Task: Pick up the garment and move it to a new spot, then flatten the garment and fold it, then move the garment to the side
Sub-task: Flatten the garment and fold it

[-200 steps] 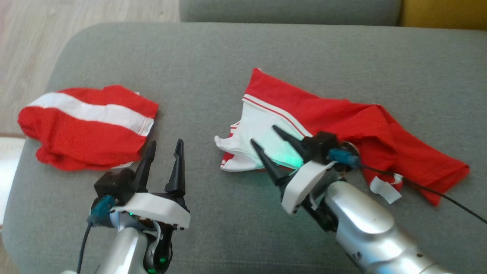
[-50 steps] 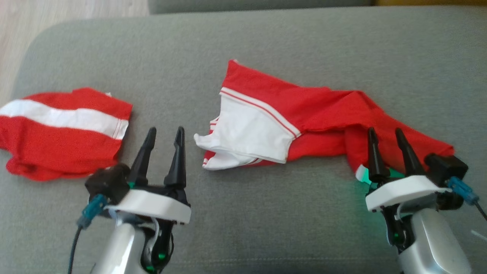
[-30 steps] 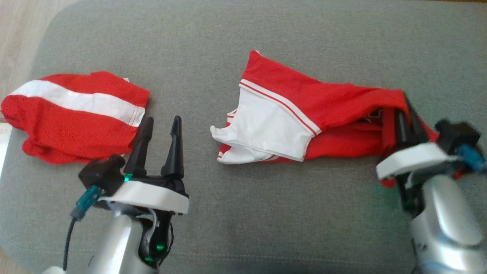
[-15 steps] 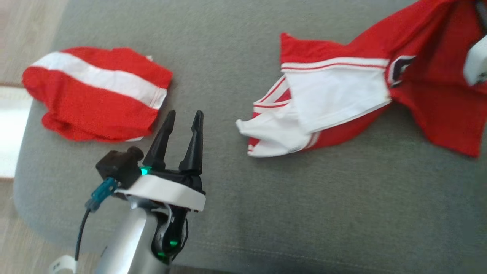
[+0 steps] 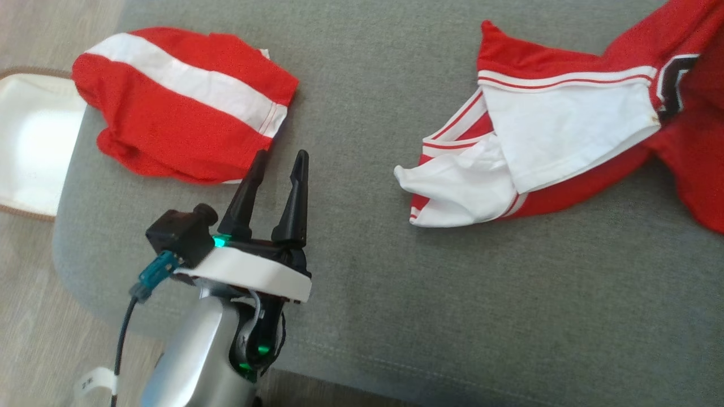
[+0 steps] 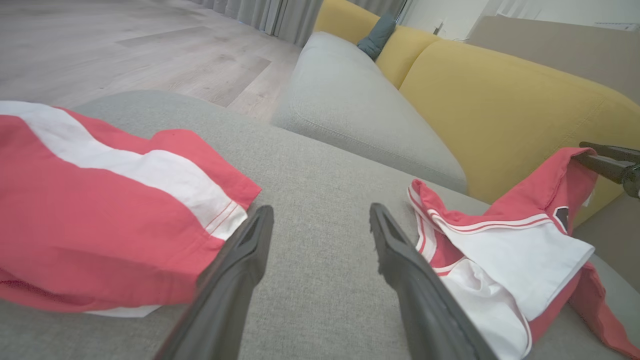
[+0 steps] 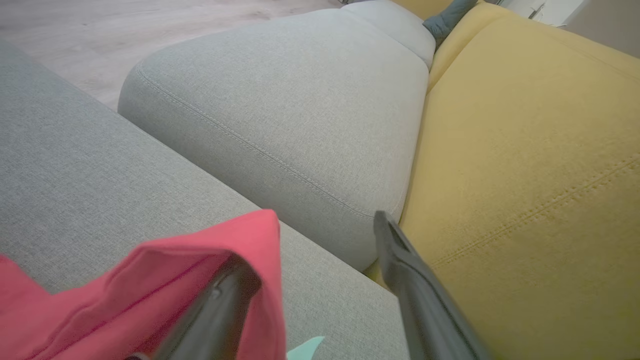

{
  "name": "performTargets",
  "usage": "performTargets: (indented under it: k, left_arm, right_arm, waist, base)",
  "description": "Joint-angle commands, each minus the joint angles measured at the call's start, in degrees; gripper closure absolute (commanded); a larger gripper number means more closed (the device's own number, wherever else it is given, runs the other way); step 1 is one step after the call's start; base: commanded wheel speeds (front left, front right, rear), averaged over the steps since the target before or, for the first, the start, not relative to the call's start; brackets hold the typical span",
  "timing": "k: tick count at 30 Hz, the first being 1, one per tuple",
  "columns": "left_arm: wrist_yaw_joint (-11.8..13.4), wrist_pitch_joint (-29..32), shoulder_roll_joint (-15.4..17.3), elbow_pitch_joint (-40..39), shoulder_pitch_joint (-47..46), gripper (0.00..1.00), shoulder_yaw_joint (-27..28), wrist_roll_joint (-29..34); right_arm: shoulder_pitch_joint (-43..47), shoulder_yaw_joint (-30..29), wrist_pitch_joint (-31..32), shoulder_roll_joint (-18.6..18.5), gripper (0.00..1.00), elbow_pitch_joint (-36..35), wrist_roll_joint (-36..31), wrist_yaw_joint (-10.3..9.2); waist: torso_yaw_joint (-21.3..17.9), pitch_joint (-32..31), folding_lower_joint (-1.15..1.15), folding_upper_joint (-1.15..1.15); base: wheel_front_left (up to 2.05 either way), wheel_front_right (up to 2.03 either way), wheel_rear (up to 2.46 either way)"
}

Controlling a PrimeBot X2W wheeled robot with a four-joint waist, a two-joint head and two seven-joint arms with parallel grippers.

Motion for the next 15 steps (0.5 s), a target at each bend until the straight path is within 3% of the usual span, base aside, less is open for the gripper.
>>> performTargets:
  k: [1,8,15]
  left_arm:
    - [0.5,-0.7,0.6,-1.9,-1.3,0.00,2.0,-0.2]
    - [0.3,-0.7,0.6,-1.6,-1.0,0.00,4.1,1.7]
    - [-0.2,-0.7,0.6,-1.3,0.0,0.00,5.7,3.1]
  right_arm:
    - [-1.2,0.0,-2.4,0.3,0.00,1.3,-0.2,-0.05]
    - [-0.8,-0.3,-8.1,5.2,0.00,8.0,0.0,-0.05]
    - [1.7,3.5,-5.8,7.9,0.00,10.5,1.2,-0.05]
  waist:
    - [-1.0,-1.0,-0.02,0.00]
    - [-5.3,-4.6,-0.02,0.00]
    - [-9.3,-8.1,-0.02,0.00]
  base:
    - [0.00,0.00,0.00]
    - [0.00,0.00,0.00]
    - [0.00,0.00,0.00]
